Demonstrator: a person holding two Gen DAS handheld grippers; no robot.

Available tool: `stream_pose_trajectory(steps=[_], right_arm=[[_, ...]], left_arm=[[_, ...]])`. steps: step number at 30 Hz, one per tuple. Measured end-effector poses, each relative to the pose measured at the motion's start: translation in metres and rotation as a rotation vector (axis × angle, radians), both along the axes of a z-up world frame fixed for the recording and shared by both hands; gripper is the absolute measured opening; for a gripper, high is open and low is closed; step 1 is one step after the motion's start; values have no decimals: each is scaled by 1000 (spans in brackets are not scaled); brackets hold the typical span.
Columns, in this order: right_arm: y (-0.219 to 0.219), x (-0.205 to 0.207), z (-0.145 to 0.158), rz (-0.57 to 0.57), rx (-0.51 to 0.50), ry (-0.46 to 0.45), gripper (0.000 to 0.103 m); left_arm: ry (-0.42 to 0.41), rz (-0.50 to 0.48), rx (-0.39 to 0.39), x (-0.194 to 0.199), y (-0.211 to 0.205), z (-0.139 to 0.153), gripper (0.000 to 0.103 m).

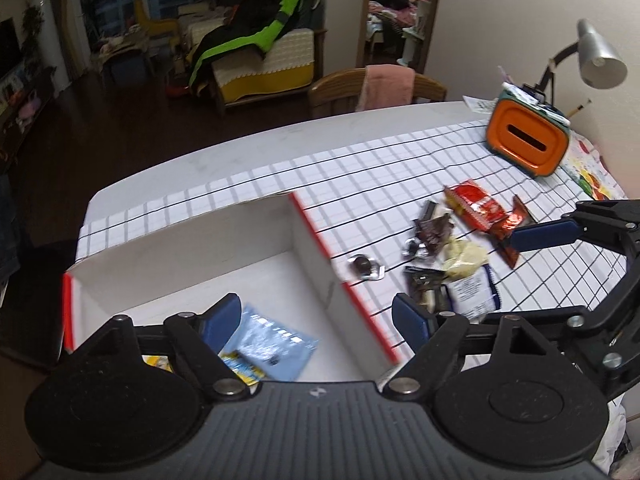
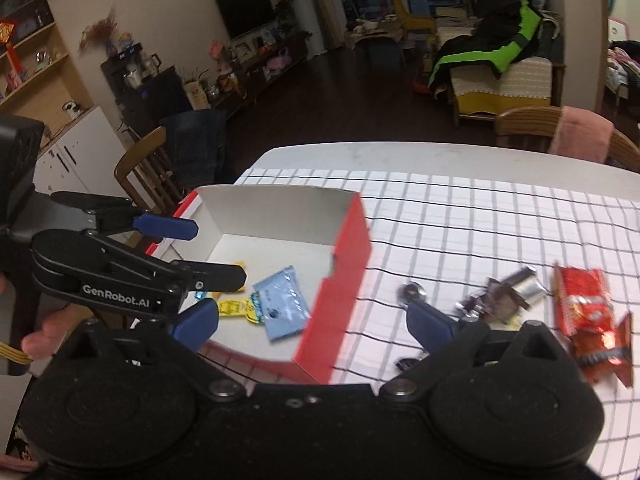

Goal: Organize snacks
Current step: 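Move both grippers back from the box toward the snack pile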

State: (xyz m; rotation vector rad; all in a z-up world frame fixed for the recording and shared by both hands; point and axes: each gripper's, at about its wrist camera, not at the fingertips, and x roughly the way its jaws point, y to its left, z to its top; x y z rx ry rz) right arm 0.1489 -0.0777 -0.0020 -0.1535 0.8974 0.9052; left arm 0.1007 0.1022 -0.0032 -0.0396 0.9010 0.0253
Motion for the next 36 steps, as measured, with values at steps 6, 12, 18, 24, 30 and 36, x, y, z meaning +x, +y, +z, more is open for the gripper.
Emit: stream_pose_trajectory(steps=[6, 12, 18, 24, 30, 36], right_arm=[[-51, 17, 4, -49, -47, -38, 102], [-100, 37, -3, -103, -78, -40, 103], [-133, 51, -17, -103, -100, -15, 103], [-149, 63, -29, -69, -115, 2, 102], [-150, 72, -47, -24, -143, 12, 102], [-140, 86, -65, 12, -159, 20, 101]], left_arm=[[23, 41, -32, 28, -35, -6, 84], [44, 115, -62, 63, -61, -16, 85], [81, 184, -108, 93, -83, -30, 84], [124, 277, -140, 121, -98, -50, 84], [166, 322, -137, 145, -106, -72, 84], [221, 382, -112, 163, -101, -95, 74]])
